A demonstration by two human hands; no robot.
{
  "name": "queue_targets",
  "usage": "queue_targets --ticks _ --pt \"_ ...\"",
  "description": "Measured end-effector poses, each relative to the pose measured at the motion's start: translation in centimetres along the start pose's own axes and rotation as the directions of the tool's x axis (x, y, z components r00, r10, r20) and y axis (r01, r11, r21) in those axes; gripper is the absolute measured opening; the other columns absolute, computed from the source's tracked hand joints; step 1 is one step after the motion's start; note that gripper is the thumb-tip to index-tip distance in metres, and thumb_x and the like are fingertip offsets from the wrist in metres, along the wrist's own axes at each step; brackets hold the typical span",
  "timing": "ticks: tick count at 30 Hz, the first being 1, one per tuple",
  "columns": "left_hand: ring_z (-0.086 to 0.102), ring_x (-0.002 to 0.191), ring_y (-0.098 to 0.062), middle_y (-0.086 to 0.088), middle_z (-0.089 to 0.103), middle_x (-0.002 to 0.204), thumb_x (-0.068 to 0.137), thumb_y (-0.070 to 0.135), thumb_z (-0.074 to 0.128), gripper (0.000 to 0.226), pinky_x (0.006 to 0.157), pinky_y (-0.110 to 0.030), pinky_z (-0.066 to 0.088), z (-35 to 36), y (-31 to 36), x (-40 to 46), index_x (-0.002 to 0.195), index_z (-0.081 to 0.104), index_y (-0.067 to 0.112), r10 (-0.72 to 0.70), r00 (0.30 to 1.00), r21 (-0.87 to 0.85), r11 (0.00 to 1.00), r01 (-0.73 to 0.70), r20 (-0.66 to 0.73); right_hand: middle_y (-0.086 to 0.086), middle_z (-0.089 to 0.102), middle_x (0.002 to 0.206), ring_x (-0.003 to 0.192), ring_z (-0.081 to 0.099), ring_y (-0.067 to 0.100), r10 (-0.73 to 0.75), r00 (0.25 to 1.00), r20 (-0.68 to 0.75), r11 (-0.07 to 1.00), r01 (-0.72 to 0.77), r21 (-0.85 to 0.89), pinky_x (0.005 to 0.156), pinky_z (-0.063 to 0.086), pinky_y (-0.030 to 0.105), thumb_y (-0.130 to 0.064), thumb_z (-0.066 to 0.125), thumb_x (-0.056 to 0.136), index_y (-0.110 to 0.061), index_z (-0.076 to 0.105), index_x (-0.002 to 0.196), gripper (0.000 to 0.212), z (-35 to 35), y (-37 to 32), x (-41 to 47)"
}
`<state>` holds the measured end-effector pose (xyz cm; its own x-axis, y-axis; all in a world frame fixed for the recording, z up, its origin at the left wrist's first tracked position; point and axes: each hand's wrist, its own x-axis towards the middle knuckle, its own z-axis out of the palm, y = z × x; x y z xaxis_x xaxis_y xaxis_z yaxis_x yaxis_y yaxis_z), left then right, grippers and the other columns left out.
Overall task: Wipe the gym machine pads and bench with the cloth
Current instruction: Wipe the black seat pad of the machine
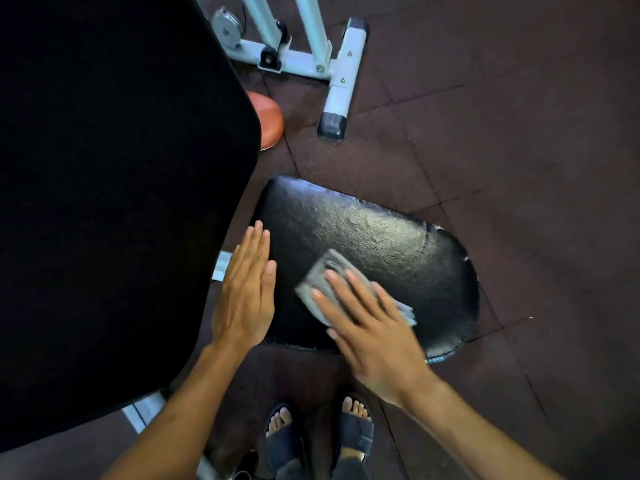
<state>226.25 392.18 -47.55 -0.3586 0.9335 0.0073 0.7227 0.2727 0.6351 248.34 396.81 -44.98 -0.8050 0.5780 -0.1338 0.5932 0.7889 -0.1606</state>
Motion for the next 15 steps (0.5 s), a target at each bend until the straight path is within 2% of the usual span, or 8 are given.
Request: queue_targets --ticks 2,5,8,10,12,15 --pt "0.007 0.151 -0.007 0.005 0.013 0.164 0.104 0.035 0.017 0.054 0.124 -0.030 0.013 0.1 0.1 0.1 0.154 0.019 0.015 0.002 1.000 0.017 1.000 -0.002 -0.002 -0.002 0.007 0.164 0.152 0.004 0.020 0.020 0.999 0.050 0.999 -0.018 -0.049 0.118 0.017 0.044 -0.042 0.030 0.101 -0.031 0.011 0.155 0.057 -1.0 3.4 -2.2" --pt "0.006 0.151 -0.007 0.003 0.013 0.164 0.104 0.035 0.017 0.054 0.124 -0.034 0.016 0.2 0.2 0.1 0.154 0.018 0.014 0.004 1.000 0.049 0.999 -0.004 -0.009 -0.002 0.003 0.165 0.152 0.000 0.019 0.225 0.973 0.060 0.974 -0.224 -0.017 0.120 0.014 0.046 -0.044 0.020 0.102 -0.035 0.006 0.154 0.055 -2.2 7.1 -0.5" --pt "0.007 0.151 -0.008 0.001 0.014 0.164 0.104 0.037 0.015 0.055 0.123 -0.036 0.018 0.2 0.1 0.1 0.154 0.019 0.012 0.009 1.000 0.075 0.997 -0.008 -0.009 0.002 0.011 0.164 0.152 0.005 0.025 0.468 0.881 -0.064 0.883 -0.464 0.068 0.121 0.013 0.049 -0.043 0.021 0.101 -0.033 0.015 0.154 0.054 -2.0 6.7 6.8" --pt "0.006 0.151 -0.008 0.001 0.014 0.164 0.104 0.038 0.014 0.056 0.123 -0.037 0.018 0.3 -0.1 0.1 0.154 0.019 0.012 0.014 1.000 0.085 0.996 -0.014 -0.001 0.004 0.017 0.163 0.151 0.010 0.027 0.569 0.818 -0.084 0.819 -0.556 0.139 0.121 0.012 0.049 -0.042 0.027 0.100 -0.030 0.019 0.153 0.055 -1.5 4.3 11.2" --pt "0.006 0.151 -0.008 0.001 0.013 0.164 0.104 0.036 0.015 0.055 0.123 -0.038 0.018 0.3 -0.4 0.1 0.154 0.018 0.013 0.021 1.000 0.087 0.996 -0.021 0.003 0.005 0.013 0.164 0.152 0.007 0.025 0.561 0.821 -0.107 0.823 -0.540 0.177 0.122 0.009 0.049 -0.040 0.029 0.101 -0.027 0.016 0.154 0.056 -0.7 0.9 12.2" --pt "0.005 0.152 -0.009 0.001 0.012 0.164 0.104 0.034 0.018 0.055 0.124 -0.037 0.018 0.3 -0.5 0.1 0.154 0.018 0.012 0.026 1.000 0.108 0.994 -0.027 0.015 0.000 0.004 0.165 0.152 -0.003 0.020 0.335 0.941 -0.055 0.936 -0.326 0.130 0.122 0.009 0.047 -0.038 0.027 0.103 -0.028 0.007 0.155 0.057 -0.2 -3.1 6.0"
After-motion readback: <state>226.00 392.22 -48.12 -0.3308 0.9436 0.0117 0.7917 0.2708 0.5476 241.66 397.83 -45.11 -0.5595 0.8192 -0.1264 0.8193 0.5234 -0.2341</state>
